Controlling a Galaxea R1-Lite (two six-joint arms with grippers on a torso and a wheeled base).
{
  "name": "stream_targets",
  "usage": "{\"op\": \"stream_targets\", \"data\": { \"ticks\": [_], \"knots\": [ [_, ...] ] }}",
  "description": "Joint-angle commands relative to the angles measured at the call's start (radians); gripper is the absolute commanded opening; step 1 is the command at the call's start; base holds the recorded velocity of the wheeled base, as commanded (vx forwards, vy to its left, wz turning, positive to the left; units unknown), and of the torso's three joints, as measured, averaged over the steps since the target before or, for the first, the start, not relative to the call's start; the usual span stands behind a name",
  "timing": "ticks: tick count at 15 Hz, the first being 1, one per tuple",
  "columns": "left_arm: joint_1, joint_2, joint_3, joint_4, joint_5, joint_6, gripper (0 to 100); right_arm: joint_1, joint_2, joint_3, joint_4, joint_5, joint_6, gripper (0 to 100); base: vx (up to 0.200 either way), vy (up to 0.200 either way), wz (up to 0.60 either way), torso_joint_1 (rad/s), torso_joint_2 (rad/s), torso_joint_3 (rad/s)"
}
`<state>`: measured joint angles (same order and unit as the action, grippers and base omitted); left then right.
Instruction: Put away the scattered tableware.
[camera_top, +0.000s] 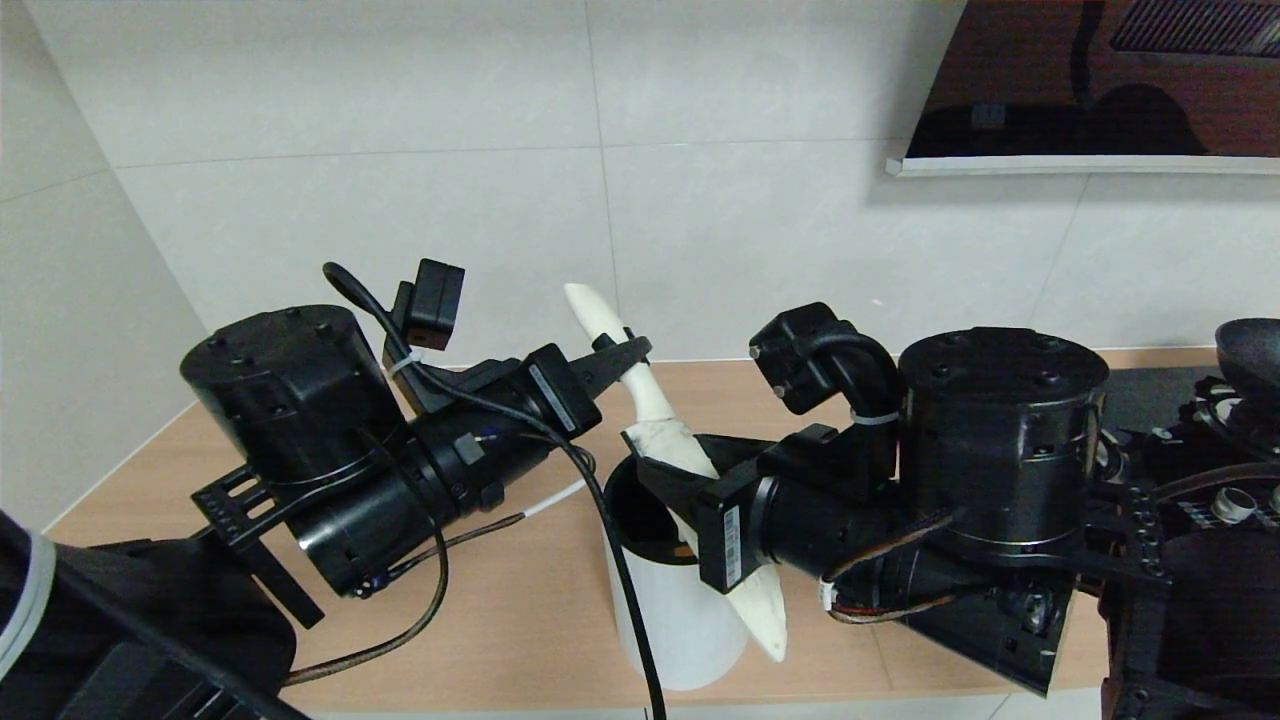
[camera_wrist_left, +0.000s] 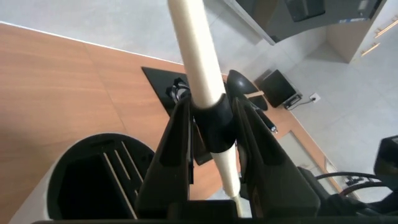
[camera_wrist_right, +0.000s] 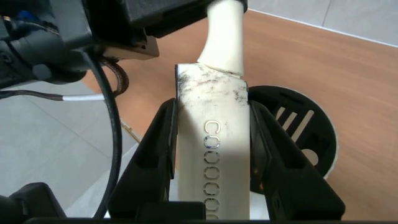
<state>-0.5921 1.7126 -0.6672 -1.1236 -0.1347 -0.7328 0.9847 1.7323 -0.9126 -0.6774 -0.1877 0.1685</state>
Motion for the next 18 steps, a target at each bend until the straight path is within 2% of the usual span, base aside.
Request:
{"op": "stream_targets", "data": {
  "ticks": [1,7,8,15,17,18],
  "knots": [
    [0.0,-0.005,0.001,-0.001,0.0,0.0,0,0.0,-0.002,0.0,-0.001,-0.003,0.0,0,0.0,0.0,0.0,0.0,0.0,0.0],
    [-0.002,-0.011,0.0,-0.001,0.001,0.0,0,-0.001,-0.002,-0.002,0.004,-0.001,0.0,0,0.0,0.0,0.0,0.0,0.0,0.0],
    [-0.003,-0.016,0.0,-0.001,0.001,0.0,0,-0.001,-0.002,-0.002,0.006,-0.001,0.0,100,0.0,0.0,0.0,0.0,0.0,0.0],
    [-0.005,-0.065,-0.002,0.008,0.0,-0.002,0,-0.009,-0.027,0.0,0.004,-0.001,0.0,100,0.0,0.0,0.0,0.0,0.0,0.0],
    [-0.005,-0.096,-0.008,0.01,0.0,-0.002,0,-0.064,-0.073,-0.003,0.009,0.001,-0.001,100,0.0,0.0,0.0,0.0,0.0,0.0],
    [-0.005,-0.123,-0.018,0.054,0.0,-0.002,0,-0.109,-0.091,-0.005,0.01,0.001,-0.004,100,0.0,0.0,0.0,0.0,0.0,0.0]
  ]
}}
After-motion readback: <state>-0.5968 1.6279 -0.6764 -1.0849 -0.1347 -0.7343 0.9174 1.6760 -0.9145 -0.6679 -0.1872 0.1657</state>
